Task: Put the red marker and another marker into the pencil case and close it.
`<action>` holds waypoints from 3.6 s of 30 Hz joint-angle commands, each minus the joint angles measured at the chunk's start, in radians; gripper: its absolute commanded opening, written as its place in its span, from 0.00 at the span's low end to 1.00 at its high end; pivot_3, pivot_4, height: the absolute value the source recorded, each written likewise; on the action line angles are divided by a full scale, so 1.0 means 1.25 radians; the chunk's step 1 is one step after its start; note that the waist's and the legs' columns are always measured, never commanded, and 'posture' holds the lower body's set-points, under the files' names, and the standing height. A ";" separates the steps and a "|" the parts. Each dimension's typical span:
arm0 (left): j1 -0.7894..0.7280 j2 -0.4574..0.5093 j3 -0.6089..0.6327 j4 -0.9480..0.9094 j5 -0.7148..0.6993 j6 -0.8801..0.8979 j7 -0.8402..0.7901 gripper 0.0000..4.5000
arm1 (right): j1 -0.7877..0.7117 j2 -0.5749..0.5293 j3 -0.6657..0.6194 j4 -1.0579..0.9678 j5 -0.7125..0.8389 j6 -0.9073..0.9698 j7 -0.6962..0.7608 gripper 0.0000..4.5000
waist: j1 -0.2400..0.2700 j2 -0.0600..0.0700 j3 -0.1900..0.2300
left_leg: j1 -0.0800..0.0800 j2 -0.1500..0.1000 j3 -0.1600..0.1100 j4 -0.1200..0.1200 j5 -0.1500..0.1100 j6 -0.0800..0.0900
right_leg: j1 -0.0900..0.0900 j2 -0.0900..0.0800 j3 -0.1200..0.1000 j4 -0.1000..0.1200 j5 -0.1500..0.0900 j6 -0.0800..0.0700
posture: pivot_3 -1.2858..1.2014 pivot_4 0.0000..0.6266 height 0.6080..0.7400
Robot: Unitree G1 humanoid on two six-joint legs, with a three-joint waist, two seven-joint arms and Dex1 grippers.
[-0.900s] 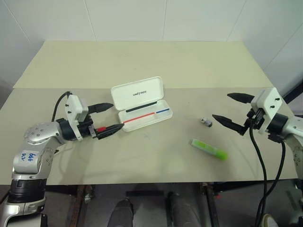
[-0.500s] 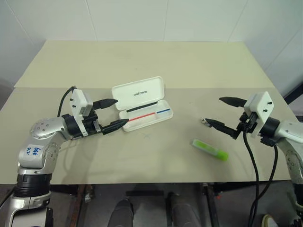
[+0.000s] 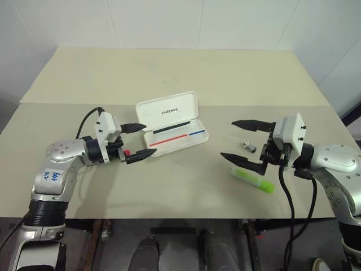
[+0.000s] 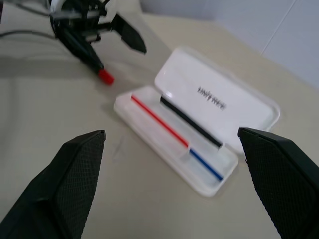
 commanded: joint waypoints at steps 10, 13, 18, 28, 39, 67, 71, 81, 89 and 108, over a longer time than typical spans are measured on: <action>-0.023 -0.020 -0.101 -0.037 0.054 0.028 -0.026 0.56 | -0.008 0.031 -0.017 -0.001 -0.034 -0.051 -0.048 1.00 | -0.003 0.000 0.000 | 0.001 0.000 0.000 0.001 0.000 0.000 | 0.000 0.000 0.000 0.001 0.000 0.000 | 0.52 0.24 1.00; -0.027 -0.015 -0.121 -0.027 0.084 0.027 -0.018 0.56 | 0.006 0.042 -0.013 -0.020 -0.042 -0.050 -0.066 1.00 | -0.002 0.000 0.000 | 0.000 0.000 0.000 0.001 0.000 0.000 | 0.000 0.000 0.000 0.001 0.000 0.000 | 0.52 0.24 1.00; -0.027 0.005 -0.148 0.004 0.157 0.001 -0.004 0.56 | 0.008 0.060 -0.008 -0.053 -0.042 -0.039 -0.098 1.00 | -0.004 0.000 0.000 | 0.000 0.000 0.000 0.000 0.000 0.000 | 0.000 0.000 0.000 0.001 0.000 0.001 | 0.52 0.24 1.00; -0.068 -0.012 -0.168 0.068 0.208 -0.020 0.010 0.56 | 0.003 0.079 -0.011 -0.104 -0.026 -0.011 -0.147 1.00 | -0.001 0.000 0.000 | 0.001 0.000 0.000 0.001 0.000 0.000 | 0.000 0.000 0.000 0.002 0.000 -0.001 | 0.52 0.24 1.00; -0.147 -0.011 -0.226 0.132 0.297 -0.065 -0.003 0.43 | -0.013 0.072 -0.011 -0.103 -0.019 0.004 -0.153 1.00 | -0.001 0.000 0.000 | 0.001 0.000 0.000 0.001 0.000 0.000 | 0.000 0.000 0.000 0.002 0.000 0.000 | 0.52 0.24 1.00; -0.099 0.051 -0.251 -0.059 0.253 -0.011 -0.197 0.01 | 0.024 0.023 -0.049 -0.060 0.001 0.014 -0.102 1.00 | -0.003 0.000 0.000 | 0.000 0.000 0.000 0.000 0.000 0.002 | 0.000 0.000 0.000 0.002 0.000 0.001 | 0.52 0.24 1.00; -0.086 0.065 -0.254 -0.057 0.270 -0.012 -0.194 0.01 | 0.031 0.028 -0.048 -0.075 0.002 0.020 -0.109 1.00 | -0.004 0.000 0.000 | 0.001 0.000 0.000 0.000 0.001 0.002 | 0.000 0.000 0.000 0.002 -0.001 -0.001 | 0.52 0.24 1.00; -0.068 0.113 -0.257 -0.031 0.301 -0.045 -0.193 0.01 | 0.045 0.035 -0.048 -0.098 0.005 0.028 -0.133 1.00 | -0.007 0.000 0.000 | 0.001 0.000 0.000 0.000 0.001 0.002 | 0.000 0.000 0.000 0.002 -0.001 -0.001 | 0.52 0.24 1.00; -0.079 0.089 -0.259 -0.027 0.284 -0.024 -0.190 0.01 | 0.040 0.036 -0.045 -0.097 0.004 0.029 -0.136 1.00 | -0.007 0.000 0.000 | 0.001 0.000 0.000 0.001 0.001 0.002 | 0.000 0.000 0.000 0.002 -0.001 -0.001 | 0.52 0.24 1.00; 0.092 0.198 0.041 -0.340 -0.060 0.243 -0.251 0.57 | -0.007 0.075 0.012 -0.036 -0.009 -0.006 -0.106 1.00 | -0.019 0.000 0.000 | 0.001 0.000 0.000 0.000 0.001 0.002 | 0.000 0.000 0.000 0.002 -0.002 -0.001 | 0.52 0.24 1.00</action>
